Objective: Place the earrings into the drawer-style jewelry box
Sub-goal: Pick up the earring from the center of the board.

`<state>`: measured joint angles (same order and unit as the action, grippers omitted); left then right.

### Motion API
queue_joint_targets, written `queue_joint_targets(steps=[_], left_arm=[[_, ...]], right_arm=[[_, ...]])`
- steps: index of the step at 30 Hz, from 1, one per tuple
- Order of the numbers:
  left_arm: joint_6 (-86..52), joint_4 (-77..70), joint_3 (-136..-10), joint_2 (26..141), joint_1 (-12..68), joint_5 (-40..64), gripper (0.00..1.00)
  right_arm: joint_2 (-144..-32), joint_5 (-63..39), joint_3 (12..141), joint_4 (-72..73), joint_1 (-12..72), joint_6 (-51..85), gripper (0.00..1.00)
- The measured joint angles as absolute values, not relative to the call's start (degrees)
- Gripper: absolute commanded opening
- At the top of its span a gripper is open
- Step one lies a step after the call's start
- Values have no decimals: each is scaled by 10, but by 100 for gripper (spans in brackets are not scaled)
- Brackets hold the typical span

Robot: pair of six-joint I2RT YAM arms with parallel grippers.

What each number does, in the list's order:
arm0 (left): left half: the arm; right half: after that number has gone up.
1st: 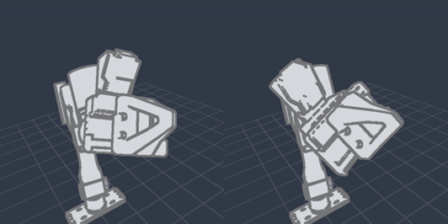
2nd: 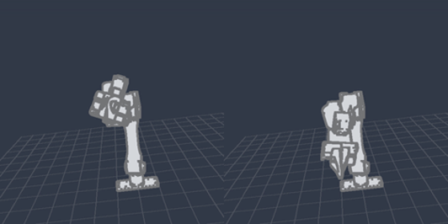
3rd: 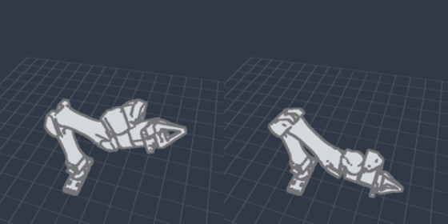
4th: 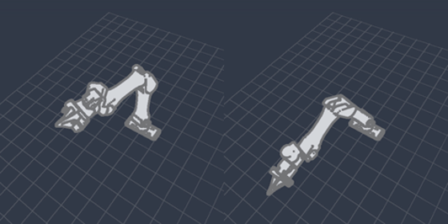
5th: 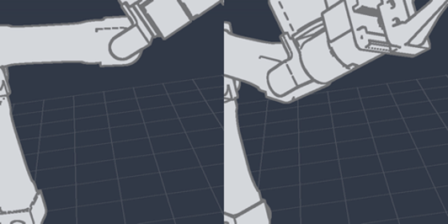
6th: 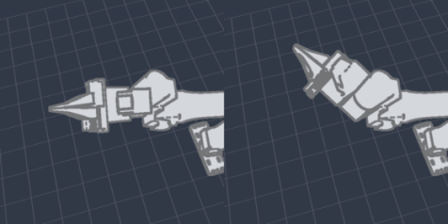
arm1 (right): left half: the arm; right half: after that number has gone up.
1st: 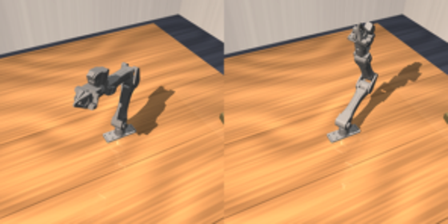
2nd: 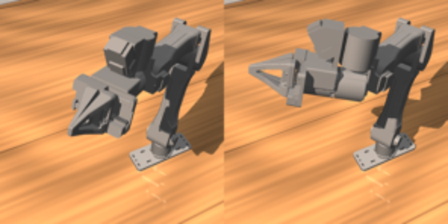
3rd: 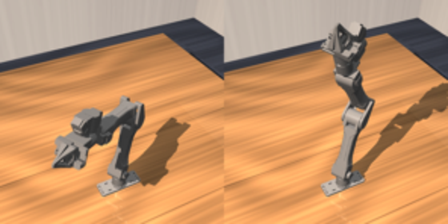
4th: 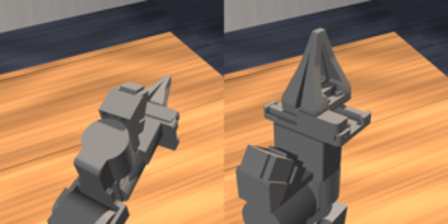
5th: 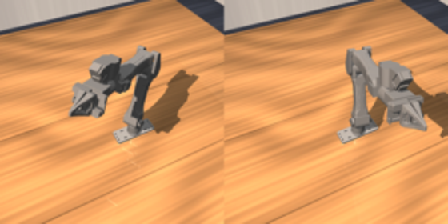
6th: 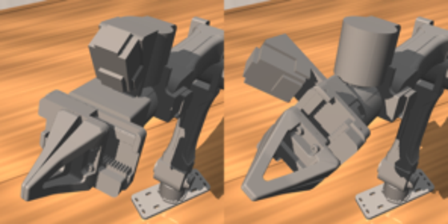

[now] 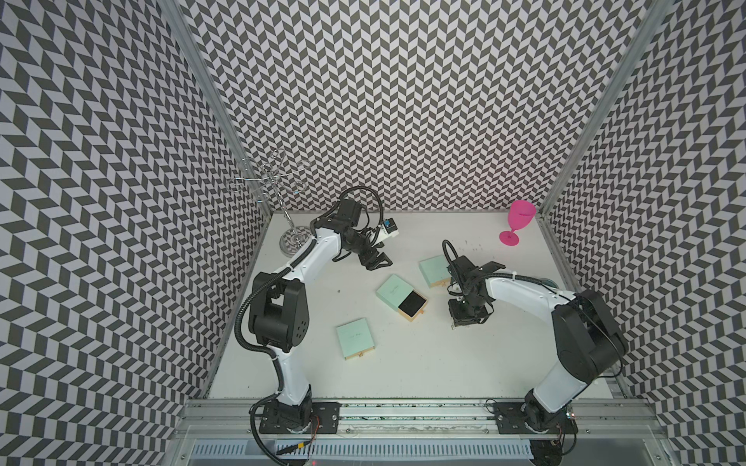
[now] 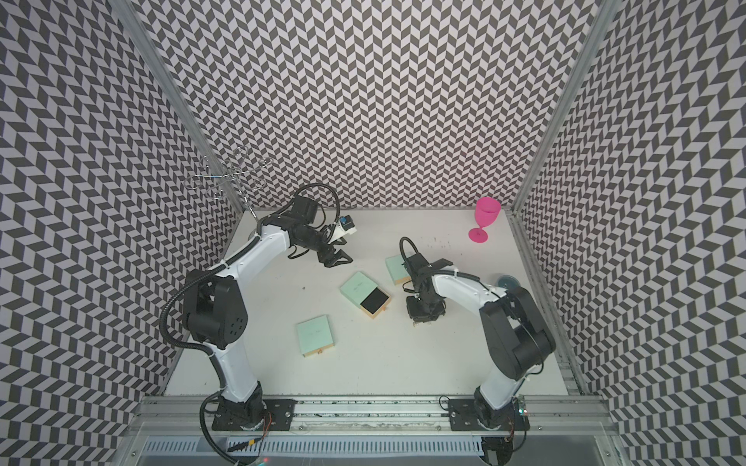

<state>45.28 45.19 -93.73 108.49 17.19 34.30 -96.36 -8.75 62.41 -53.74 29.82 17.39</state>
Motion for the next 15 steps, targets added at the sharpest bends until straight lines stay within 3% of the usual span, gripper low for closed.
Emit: queue_joint_targets(steps=[15], left_arm=[[454, 452, -930, 1083, 171, 343, 84]], right_arm=[[-1007, -44, 635, -537, 330, 175, 28]])
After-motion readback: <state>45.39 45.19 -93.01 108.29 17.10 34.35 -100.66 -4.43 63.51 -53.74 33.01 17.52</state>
